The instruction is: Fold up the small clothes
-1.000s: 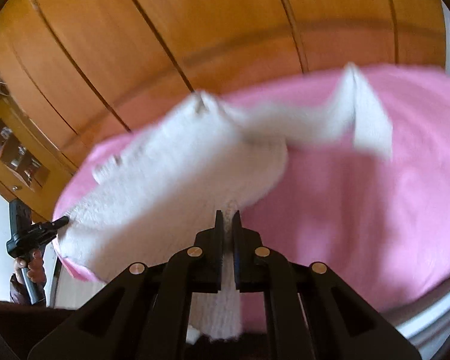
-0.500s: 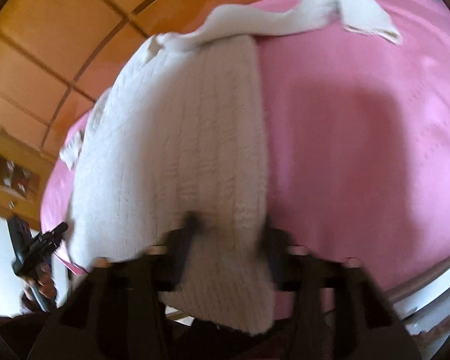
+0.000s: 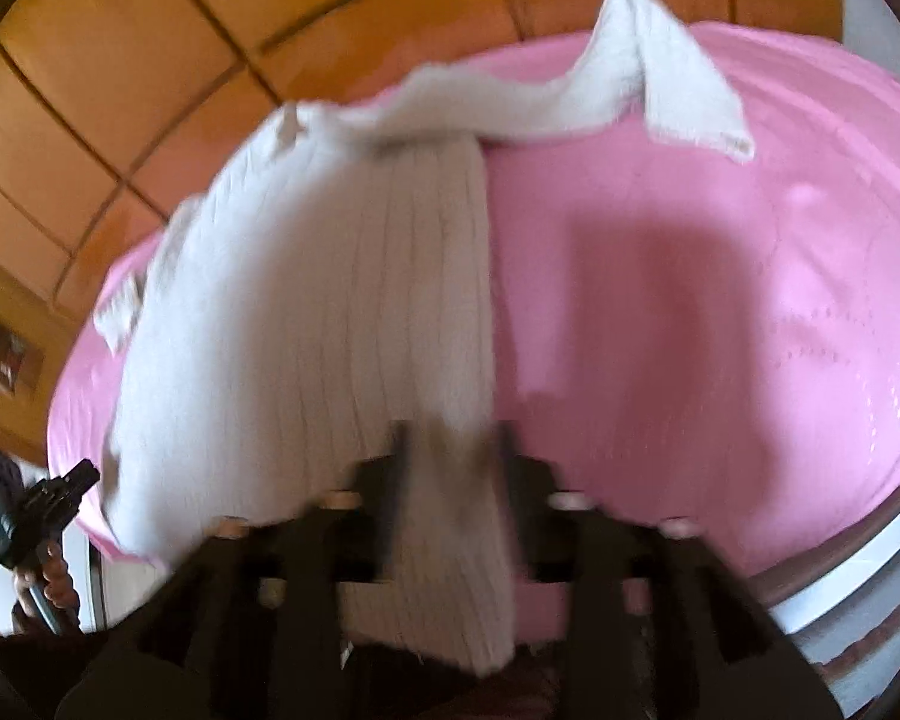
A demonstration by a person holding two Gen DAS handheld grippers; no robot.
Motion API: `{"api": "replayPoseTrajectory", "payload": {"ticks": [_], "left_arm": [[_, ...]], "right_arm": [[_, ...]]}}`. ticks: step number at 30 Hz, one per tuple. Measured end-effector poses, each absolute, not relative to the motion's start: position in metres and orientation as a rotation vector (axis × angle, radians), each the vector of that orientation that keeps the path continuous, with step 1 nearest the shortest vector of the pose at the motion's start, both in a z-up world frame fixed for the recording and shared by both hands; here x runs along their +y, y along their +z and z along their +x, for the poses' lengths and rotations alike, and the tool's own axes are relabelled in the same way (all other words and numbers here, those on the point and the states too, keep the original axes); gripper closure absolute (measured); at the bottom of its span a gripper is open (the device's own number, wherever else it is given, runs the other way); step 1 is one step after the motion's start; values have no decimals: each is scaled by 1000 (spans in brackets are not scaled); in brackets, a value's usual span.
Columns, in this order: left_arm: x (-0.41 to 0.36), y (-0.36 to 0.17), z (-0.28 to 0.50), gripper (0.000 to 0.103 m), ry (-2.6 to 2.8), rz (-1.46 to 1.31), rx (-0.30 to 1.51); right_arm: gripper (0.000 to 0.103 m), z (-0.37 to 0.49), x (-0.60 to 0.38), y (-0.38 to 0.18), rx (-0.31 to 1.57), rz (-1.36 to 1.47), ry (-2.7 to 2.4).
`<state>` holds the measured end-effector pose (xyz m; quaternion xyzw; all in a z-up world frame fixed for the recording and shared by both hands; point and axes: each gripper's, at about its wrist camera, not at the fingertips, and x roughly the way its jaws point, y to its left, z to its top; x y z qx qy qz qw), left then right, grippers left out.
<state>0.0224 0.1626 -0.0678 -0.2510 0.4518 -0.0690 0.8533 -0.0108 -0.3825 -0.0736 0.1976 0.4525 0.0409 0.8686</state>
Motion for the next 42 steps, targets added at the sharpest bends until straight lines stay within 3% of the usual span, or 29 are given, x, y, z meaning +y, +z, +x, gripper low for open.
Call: {"api": "replayPoseTrajectory", "payload": {"ticks": [2, 4, 7, 9, 11, 18, 19, 20, 21, 23, 33, 42], "left_arm": [[175, -59, 36, 73, -35, -467, 916], [180, -52, 49, 73, 5, -419, 882], [172, -45, 74, 70, 51, -264, 852], [163, -45, 94, 32, 56, -154, 846], [156, -46, 109, 21, 53, -99, 840], [191, -70, 184, 21, 50, -422, 906], [199, -75, 193, 23, 52, -490, 905], [208, -82, 204, 35, 62, -564, 910], [214, -86, 210, 65, 69, -601, 920], [225, -90, 222, 98, 54, -639, 951], [303, -13, 208, 98, 220, 25, 1003], [371, -35, 220, 98, 521, 316, 1092]], "right_arm": [[51, -6, -372, -62, 904, 383, 85], [40, -1, -355, -53, 880, 345, 100], [36, 9, -322, -49, 867, 312, 177], [34, 19, -295, -53, 877, 298, 245], [34, 27, -269, -59, 893, 274, 292], [28, 47, -208, -87, 943, 168, 381], [27, 49, -206, -91, 951, 169, 378], [26, 50, -207, -95, 957, 175, 377], [26, 51, -209, -99, 962, 189, 375], [26, 53, -211, -102, 962, 213, 378], [15, 53, -206, -102, 949, 200, 383], [13, 58, -198, -103, 955, 164, 356]]}}
